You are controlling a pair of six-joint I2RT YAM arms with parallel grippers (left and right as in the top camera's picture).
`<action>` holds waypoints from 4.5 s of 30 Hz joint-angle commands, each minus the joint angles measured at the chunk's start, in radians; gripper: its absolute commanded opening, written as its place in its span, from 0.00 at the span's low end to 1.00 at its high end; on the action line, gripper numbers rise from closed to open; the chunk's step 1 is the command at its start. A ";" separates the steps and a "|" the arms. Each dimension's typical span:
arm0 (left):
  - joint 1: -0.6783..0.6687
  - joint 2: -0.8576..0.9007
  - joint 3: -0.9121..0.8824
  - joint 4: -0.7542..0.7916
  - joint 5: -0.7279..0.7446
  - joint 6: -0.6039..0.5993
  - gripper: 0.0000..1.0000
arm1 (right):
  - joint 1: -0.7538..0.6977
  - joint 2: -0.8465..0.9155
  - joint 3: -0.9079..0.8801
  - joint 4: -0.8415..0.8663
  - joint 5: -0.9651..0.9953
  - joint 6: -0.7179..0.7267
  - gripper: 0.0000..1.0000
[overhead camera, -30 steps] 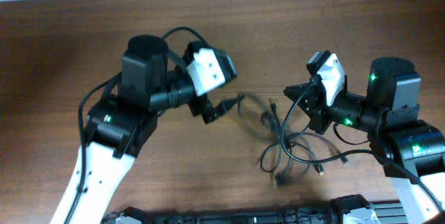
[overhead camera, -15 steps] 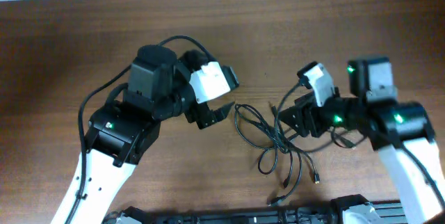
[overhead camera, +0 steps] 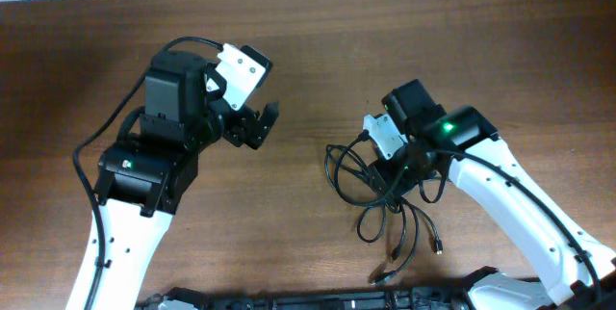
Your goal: Untangle cables
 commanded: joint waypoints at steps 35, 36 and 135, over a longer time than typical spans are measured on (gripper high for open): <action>0.005 0.032 0.005 0.035 -0.007 -0.021 0.99 | 0.159 0.013 0.119 -0.029 0.067 0.089 0.36; 0.007 0.032 0.005 0.046 -0.011 -0.045 0.99 | 0.197 0.013 0.119 -0.029 0.067 0.089 0.36; -0.109 0.122 0.005 0.294 0.140 -0.261 0.99 | -0.215 0.081 0.534 0.404 -0.856 0.374 0.04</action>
